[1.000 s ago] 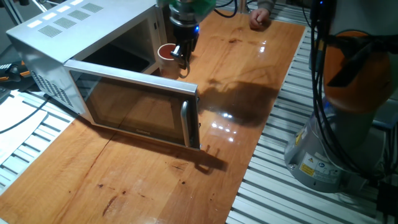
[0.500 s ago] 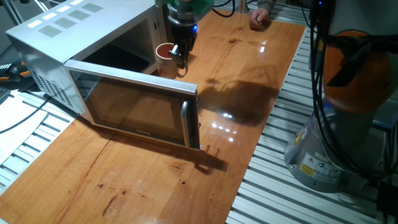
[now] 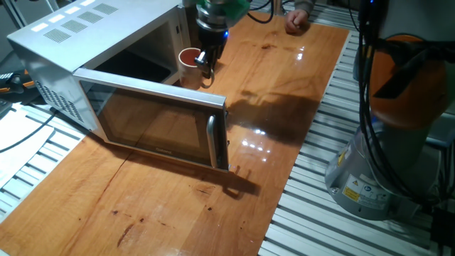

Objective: Put the bowl into the microwave

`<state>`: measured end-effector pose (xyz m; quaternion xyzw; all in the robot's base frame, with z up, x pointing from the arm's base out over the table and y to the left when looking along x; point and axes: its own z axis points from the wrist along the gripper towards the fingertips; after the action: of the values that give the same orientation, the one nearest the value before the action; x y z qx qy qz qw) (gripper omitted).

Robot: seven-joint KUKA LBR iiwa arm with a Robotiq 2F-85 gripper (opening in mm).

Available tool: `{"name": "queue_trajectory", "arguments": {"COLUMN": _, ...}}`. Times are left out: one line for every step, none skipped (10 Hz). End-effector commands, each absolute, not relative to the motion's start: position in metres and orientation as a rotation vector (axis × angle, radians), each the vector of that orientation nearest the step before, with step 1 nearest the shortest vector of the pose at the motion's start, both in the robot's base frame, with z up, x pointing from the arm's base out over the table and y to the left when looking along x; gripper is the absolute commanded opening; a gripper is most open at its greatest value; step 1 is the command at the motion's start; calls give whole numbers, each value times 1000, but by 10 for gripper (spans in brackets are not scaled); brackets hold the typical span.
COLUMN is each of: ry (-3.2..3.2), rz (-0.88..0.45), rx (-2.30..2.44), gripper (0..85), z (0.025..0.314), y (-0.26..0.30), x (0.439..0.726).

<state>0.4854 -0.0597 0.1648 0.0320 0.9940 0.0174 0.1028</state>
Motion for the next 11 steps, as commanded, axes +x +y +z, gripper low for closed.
{"name": "queue_trajectory", "arguments": {"ry": 2899, "rz": 63, "rx": 116, "gripper": 0, "z": 165, "y": -60, "x": 485}}
{"name": "queue_trajectory", "arguments": {"ry": 2862, "rz": 52, "rx": 120, "gripper": 0, "z": 165, "y": -60, "x": 485}}
{"name": "queue_trajectory", "arguments": {"ry": 2851, "rz": 52, "rx": 116, "gripper": 0, "z": 165, "y": -60, "x": 485}}
{"name": "queue_trajectory", "arguments": {"ry": 2841, "rz": 54, "rx": 109, "gripper": 0, "z": 165, "y": -60, "x": 485}}
{"name": "queue_trajectory", "arguments": {"ry": 2824, "rz": 54, "rx": 92, "gripper": 0, "z": 165, "y": -60, "x": 485}}
{"name": "queue_trajectory", "arguments": {"ry": 2826, "rz": 56, "rx": 95, "gripper": 0, "z": 165, "y": -60, "x": 485}}
{"name": "queue_trajectory", "arguments": {"ry": 2833, "rz": 56, "rx": 95, "gripper": 0, "z": 165, "y": -60, "x": 485}}
{"name": "queue_trajectory", "arguments": {"ry": 2849, "rz": 55, "rx": 93, "gripper": 0, "z": 165, "y": -60, "x": 485}}
{"name": "queue_trajectory", "arguments": {"ry": 2858, "rz": 54, "rx": 101, "gripper": 0, "z": 165, "y": -60, "x": 485}}
{"name": "queue_trajectory", "arguments": {"ry": 2870, "rz": 53, "rx": 110, "gripper": 0, "z": 165, "y": -60, "x": 485}}
{"name": "queue_trajectory", "arguments": {"ry": 2879, "rz": 57, "rx": 113, "gripper": 0, "z": 165, "y": -60, "x": 485}}
